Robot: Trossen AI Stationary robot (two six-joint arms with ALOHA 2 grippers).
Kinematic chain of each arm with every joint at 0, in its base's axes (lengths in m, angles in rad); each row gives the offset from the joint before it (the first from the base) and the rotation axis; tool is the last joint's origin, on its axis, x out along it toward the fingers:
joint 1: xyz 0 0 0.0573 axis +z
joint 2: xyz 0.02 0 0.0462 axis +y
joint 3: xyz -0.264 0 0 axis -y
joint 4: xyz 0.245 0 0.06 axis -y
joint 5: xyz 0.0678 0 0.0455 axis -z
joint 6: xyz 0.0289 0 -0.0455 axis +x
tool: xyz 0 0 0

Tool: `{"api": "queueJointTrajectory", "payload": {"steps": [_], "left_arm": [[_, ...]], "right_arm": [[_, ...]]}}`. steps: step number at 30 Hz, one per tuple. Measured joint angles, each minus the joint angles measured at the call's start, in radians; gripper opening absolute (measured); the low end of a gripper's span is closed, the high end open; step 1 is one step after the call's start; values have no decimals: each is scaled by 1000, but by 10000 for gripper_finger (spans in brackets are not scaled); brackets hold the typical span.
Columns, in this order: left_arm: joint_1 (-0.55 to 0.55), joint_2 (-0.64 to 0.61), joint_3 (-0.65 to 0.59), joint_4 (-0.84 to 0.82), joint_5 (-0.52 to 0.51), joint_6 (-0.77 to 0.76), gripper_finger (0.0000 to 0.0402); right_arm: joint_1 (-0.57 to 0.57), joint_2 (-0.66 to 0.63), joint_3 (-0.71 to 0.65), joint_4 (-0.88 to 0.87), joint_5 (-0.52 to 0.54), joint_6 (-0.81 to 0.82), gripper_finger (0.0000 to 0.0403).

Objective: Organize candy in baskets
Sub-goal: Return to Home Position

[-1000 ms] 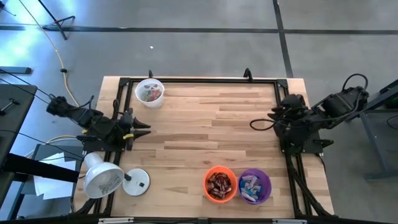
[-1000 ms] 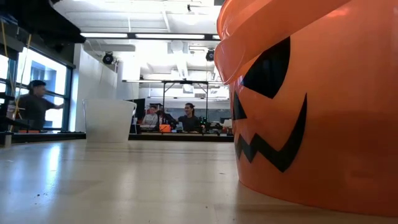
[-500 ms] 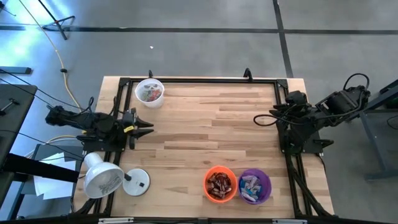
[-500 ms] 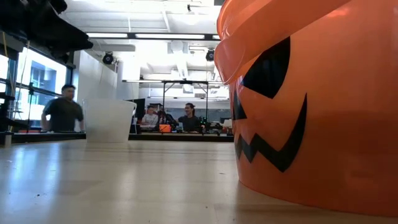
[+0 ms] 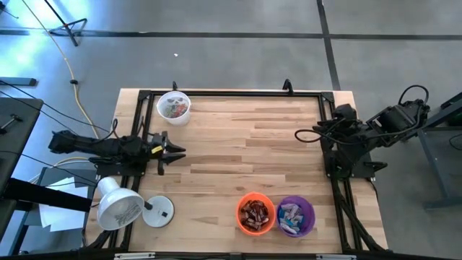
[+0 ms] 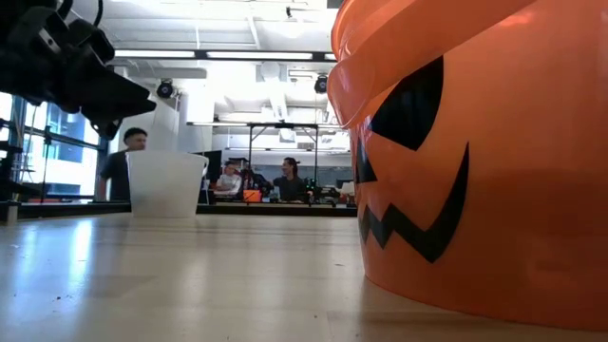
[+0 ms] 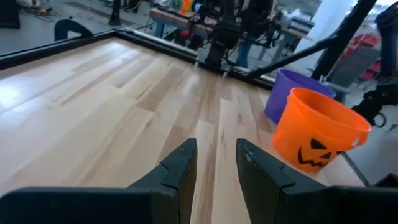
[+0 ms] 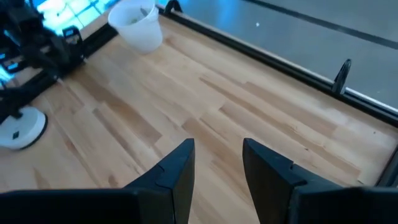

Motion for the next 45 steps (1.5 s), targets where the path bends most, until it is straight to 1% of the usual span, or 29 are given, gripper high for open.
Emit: {"api": "queueJointTrajectory", "payload": {"steps": [3,8,10,13,17,19,21,26,31,36,41,45], "left_arm": [[23,0,-13,39,47,0,99],[56,0,-19,40,96,10,99],[68,0,-19,39,120,18,99],[84,0,-19,34,130,17,99],[96,0,-19,33,133,17,99],[102,0,-19,33,133,16,99],[106,0,-19,33,133,16,99],[117,0,-19,33,124,17,99],[129,0,-19,34,114,22,99],[139,0,-19,43,65,107,99],[139,0,-19,56,-27,180,99],[139,0,-19,70,-130,217,99]], "right_arm": [[0,0,0,1,35,22,128],[0,0,-1,21,79,24,128],[0,-10,-32,50,110,19,128],[0,-51,-150,139,141,19,128],[0,-140,-390,310,90,46,128],[0,-198,-504,394,67,82,128],[0,-264,-605,475,67,101,128],[0,-440,-796,632,106,101,128],[0,-599,-956,855,122,-33,128],[0,-710,-1101,1122,100,-239,128],[0,-788,-1221,1355,68,-373,128],[0,-824,-1308,1555,-9,-517,128]]}}
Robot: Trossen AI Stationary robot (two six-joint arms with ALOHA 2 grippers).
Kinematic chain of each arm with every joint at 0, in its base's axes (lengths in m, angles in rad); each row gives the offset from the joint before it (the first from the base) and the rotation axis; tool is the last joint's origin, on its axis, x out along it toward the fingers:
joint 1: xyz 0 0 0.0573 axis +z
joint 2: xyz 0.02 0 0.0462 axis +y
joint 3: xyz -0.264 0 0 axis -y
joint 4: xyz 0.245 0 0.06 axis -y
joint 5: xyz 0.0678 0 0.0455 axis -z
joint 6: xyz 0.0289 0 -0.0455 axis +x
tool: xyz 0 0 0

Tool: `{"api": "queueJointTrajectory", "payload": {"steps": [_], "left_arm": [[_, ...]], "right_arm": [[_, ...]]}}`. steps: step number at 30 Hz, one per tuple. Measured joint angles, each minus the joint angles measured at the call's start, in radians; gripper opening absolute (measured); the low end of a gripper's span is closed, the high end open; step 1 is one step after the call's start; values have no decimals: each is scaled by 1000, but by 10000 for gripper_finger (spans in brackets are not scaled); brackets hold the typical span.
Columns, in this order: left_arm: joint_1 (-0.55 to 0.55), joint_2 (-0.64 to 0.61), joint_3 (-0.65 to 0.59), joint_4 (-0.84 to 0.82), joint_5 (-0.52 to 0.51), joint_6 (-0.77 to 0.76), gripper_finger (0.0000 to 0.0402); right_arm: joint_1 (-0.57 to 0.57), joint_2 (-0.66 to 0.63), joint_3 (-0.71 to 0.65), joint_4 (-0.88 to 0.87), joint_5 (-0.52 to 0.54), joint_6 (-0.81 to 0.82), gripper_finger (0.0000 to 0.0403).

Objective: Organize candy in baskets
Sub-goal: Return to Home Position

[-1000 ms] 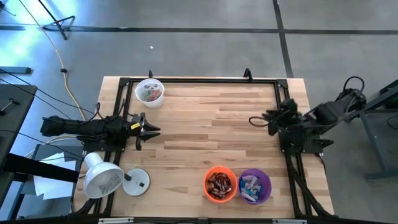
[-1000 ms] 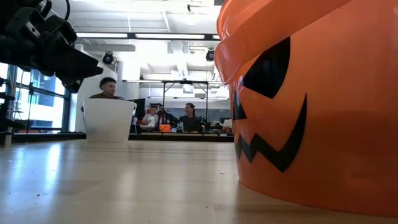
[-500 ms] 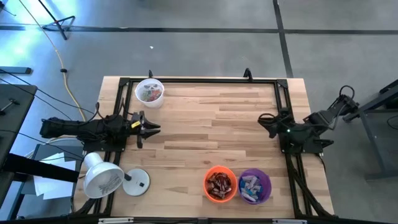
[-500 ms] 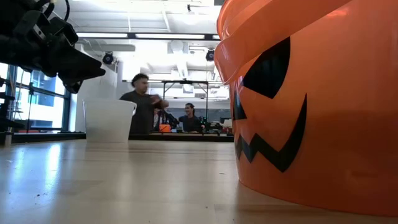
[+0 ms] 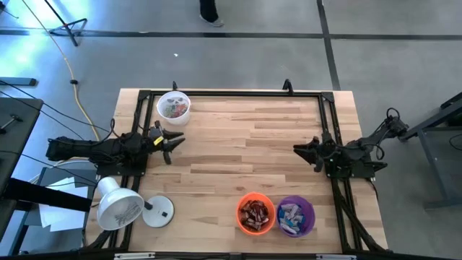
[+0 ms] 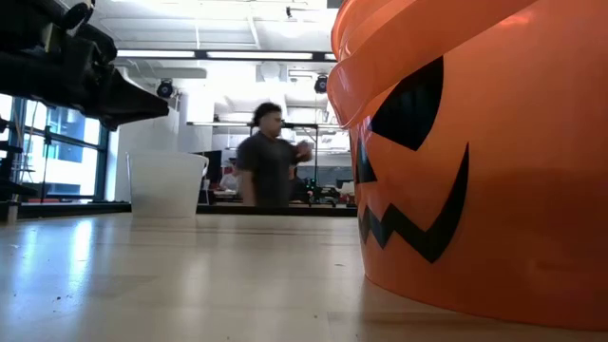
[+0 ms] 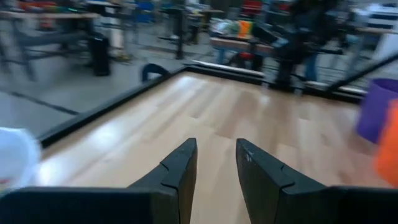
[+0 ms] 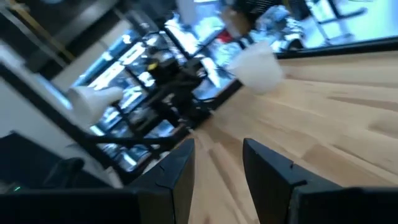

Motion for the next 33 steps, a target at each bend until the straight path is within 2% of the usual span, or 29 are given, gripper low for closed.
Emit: {"api": "queueJointTrajectory", "payload": {"steps": [5,8,14,22,26,33], "left_arm": [[0,0,0,9,-141,2,99],[0,0,0,10,-179,2,99],[0,0,0,11,-193,2,99],[0,0,0,11,-193,2,99],[0,0,0,11,-194,2,99],[0,0,0,11,-195,1,99]], "right_arm": [[0,-24,-75,121,-60,-85,128],[0,-32,-91,129,-97,-88,128],[0,-38,-91,125,-180,-177,128],[-12,-38,-91,113,-233,-377,128],[-61,-44,-91,94,-241,-425,128],[-222,-49,-91,89,-397,-475,128]]}}
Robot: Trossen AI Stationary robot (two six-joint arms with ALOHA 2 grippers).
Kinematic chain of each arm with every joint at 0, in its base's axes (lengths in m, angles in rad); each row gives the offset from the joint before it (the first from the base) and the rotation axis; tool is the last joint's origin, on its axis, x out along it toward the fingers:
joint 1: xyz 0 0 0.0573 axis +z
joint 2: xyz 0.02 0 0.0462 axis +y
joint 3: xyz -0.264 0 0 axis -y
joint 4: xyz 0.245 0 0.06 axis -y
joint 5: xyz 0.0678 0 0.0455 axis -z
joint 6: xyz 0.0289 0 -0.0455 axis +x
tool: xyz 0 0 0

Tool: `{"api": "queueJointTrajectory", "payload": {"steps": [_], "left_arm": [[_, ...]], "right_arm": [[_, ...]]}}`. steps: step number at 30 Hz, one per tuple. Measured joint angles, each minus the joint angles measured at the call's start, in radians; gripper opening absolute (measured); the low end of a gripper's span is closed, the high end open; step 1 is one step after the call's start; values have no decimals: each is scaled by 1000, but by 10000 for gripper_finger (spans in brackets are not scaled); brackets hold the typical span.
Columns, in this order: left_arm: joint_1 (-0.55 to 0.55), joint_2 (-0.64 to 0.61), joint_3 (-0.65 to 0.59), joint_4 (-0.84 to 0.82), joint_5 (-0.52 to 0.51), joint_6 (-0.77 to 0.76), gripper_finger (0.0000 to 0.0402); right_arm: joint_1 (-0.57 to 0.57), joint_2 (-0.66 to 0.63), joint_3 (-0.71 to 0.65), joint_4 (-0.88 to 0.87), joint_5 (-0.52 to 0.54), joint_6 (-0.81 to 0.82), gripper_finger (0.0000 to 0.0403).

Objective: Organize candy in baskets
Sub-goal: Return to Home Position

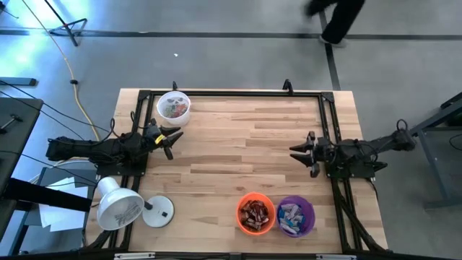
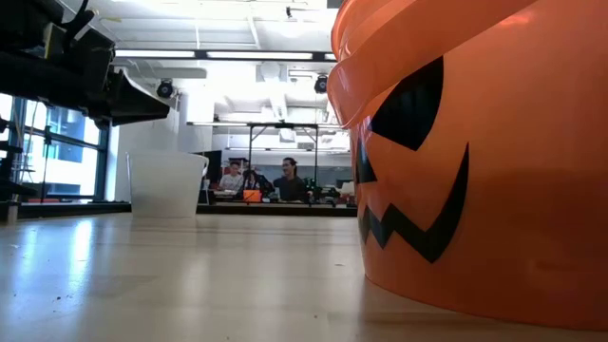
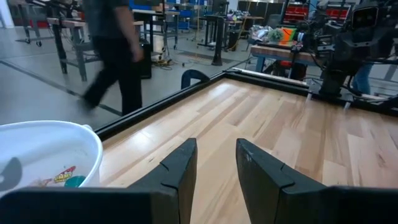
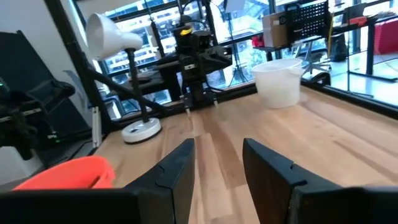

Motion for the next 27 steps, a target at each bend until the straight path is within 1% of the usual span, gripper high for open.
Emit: {"api": "queueJointTrajectory", "payload": {"steps": [7,11,15,18,20,23,27], "left_arm": [[0,0,0,0,0,-1,99],[0,0,0,0,0,-32,99],[0,0,0,0,0,-35,99],[0,0,0,0,0,-35,99],[0,0,0,0,0,-35,99],[0,0,0,0,0,-35,99],[0,0,0,0,0,-35,99]], "right_arm": [[-220,0,0,-13,-189,0,128],[-346,1,0,-60,-309,15,128],[-461,3,0,-67,-391,47,128],[-521,3,0,-65,-443,76,128],[-543,3,0,-61,-465,94,128],[-554,3,0,-60,-467,99,128],[-555,4,-1,-63,-438,99,128]]}}
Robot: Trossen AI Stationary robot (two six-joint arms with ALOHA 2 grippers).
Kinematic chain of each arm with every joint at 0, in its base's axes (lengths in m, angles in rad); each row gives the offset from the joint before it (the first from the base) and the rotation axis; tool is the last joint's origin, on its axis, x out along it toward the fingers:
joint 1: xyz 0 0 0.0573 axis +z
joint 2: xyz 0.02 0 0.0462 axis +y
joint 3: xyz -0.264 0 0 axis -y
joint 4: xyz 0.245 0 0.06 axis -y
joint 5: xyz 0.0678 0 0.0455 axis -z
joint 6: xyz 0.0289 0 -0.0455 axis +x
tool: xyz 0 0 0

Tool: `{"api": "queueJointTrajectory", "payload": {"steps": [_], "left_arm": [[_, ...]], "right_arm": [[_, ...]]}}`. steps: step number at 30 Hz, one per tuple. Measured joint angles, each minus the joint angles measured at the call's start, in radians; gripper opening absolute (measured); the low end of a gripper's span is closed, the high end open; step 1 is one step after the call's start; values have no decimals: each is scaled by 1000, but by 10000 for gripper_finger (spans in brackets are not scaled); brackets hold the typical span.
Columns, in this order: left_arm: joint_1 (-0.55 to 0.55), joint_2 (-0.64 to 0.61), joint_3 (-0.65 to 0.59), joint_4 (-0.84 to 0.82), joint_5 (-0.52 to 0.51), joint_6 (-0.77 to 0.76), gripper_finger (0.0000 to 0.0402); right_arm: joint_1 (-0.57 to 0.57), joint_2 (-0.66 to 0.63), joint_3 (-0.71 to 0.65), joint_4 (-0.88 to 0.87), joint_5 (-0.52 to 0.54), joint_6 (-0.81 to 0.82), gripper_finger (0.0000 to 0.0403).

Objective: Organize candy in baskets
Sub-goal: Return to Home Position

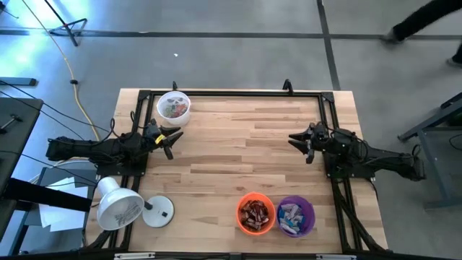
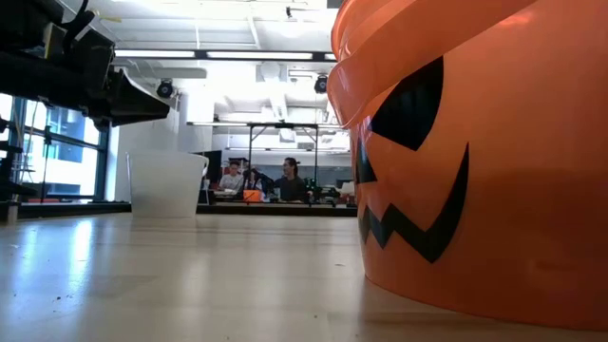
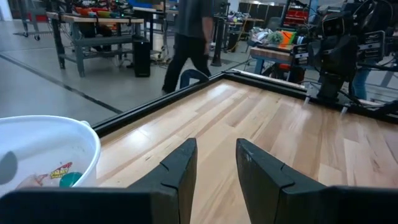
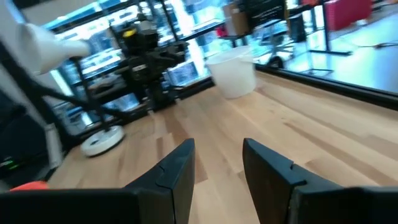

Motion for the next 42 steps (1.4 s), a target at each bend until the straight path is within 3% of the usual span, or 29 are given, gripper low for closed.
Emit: {"api": "queueJointTrajectory", "payload": {"steps": [5,18,42], "left_arm": [[0,0,0,0,0,0,99],[0,0,0,0,0,0,99],[0,0,0,0,0,0,99]], "right_arm": [[-2,0,0,-8,75,0,128],[-1,0,1,-12,51,108,128],[-2,0,2,-11,78,151,128]]}}
